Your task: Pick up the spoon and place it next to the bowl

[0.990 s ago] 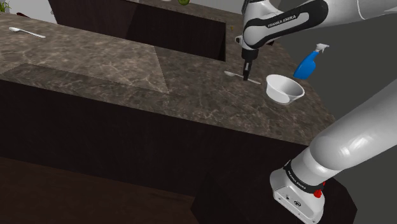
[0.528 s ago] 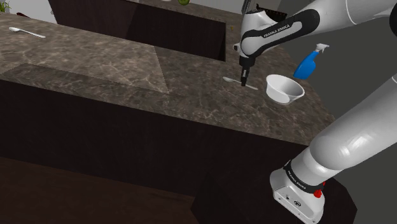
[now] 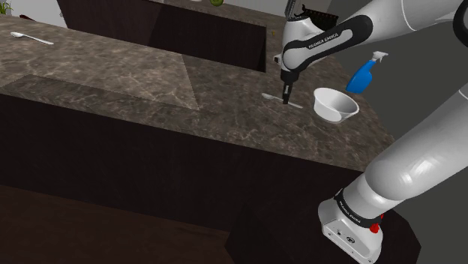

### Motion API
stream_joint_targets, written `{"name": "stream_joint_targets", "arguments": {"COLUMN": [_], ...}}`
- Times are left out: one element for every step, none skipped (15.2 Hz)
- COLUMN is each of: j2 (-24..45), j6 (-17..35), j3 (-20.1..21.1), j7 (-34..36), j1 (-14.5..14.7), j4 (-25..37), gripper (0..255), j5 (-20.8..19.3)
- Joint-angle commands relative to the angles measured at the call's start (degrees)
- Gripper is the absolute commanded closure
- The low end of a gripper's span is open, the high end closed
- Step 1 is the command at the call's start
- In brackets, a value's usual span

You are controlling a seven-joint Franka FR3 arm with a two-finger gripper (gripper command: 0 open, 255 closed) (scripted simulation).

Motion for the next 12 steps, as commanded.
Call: {"name": "stream_joint_targets", "arguments": {"j2": [0.0,0.0,0.0,0.0,0.0,0.0,0.0,-0.9,-1.8,-2.5,-3.1,-3.1], "j6": [0.0,0.0,0.0,0.0,0.0,0.0,0.0,-1.9,-3.8,-5.7,-7.2,-7.2], "j3": [0.0,0.0,0.0,0.0,0.0,0.0,0.0,0.2,0.5,0.7,0.9,0.9], "j7": [0.0,0.0,0.0,0.0,0.0,0.0,0.0,-0.2,-0.5,-0.6,-0.8,-0.8], "j1": [0.0,0.0,0.0,0.0,0.0,0.0,0.0,0.2,0.5,0.7,0.9,0.9], "j4": [0.0,0.0,0.0,0.0,0.0,0.0,0.0,1.0,2.0,3.1,4.1,4.1], "gripper": [255,0,0,0,0,0,0,0,0,0,0,0], "j5": [0.0,0.0,0.0,0.0,0.0,0.0,0.0,0.4,0.8,1.2,1.5,1.5]}}
